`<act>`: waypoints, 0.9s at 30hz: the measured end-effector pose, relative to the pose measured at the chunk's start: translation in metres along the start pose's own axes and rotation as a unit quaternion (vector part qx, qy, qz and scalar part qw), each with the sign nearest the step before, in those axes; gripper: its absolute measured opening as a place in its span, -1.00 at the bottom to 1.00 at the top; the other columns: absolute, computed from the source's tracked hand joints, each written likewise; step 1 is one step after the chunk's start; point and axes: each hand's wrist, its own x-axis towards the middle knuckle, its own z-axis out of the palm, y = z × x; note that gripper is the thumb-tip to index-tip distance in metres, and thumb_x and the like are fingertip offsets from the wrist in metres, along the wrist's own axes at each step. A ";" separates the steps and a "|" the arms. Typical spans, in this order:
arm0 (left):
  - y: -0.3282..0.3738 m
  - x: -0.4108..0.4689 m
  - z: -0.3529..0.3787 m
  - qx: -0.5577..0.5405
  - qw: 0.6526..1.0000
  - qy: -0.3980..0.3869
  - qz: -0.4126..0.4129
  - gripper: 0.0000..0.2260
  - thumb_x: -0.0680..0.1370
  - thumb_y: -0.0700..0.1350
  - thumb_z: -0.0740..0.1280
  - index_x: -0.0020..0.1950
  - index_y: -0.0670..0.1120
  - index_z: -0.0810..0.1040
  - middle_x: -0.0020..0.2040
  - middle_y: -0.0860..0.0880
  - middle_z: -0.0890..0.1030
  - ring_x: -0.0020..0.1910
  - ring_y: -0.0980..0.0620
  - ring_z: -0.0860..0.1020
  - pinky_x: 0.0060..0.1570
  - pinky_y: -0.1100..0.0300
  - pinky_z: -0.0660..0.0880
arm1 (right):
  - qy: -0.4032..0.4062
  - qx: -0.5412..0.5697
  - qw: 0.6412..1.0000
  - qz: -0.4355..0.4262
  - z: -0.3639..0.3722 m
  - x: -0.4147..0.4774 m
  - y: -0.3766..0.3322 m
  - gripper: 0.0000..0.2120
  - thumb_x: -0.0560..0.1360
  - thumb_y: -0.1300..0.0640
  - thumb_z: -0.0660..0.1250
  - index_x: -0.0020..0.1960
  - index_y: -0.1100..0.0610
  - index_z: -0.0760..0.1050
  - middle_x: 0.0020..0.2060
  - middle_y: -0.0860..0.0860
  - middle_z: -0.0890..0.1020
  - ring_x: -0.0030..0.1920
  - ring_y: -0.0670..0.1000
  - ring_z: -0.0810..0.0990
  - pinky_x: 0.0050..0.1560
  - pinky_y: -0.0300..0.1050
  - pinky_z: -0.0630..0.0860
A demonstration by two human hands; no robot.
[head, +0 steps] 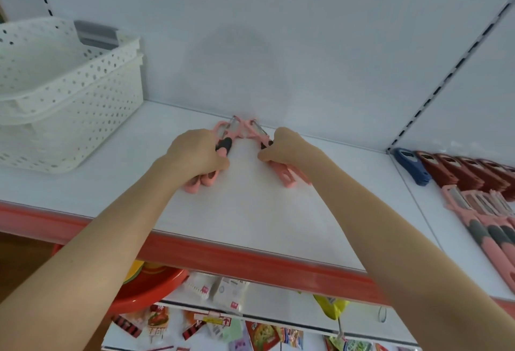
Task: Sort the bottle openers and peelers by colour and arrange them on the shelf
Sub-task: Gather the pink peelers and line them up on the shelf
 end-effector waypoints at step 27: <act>0.131 -0.072 0.055 -0.447 0.874 -0.086 0.169 -0.86 0.58 -0.12 0.19 0.05 -0.14 0.47 -0.18 -0.05 0.53 -0.29 0.05 0.50 -0.25 0.17 0.48 | 0.225 0.561 0.796 -0.026 -0.035 -0.142 0.115 -0.89 0.57 0.23 0.20 0.08 0.18 0.45 -0.14 -0.01 0.60 -0.20 -0.09 0.63 -0.20 -0.19 0.59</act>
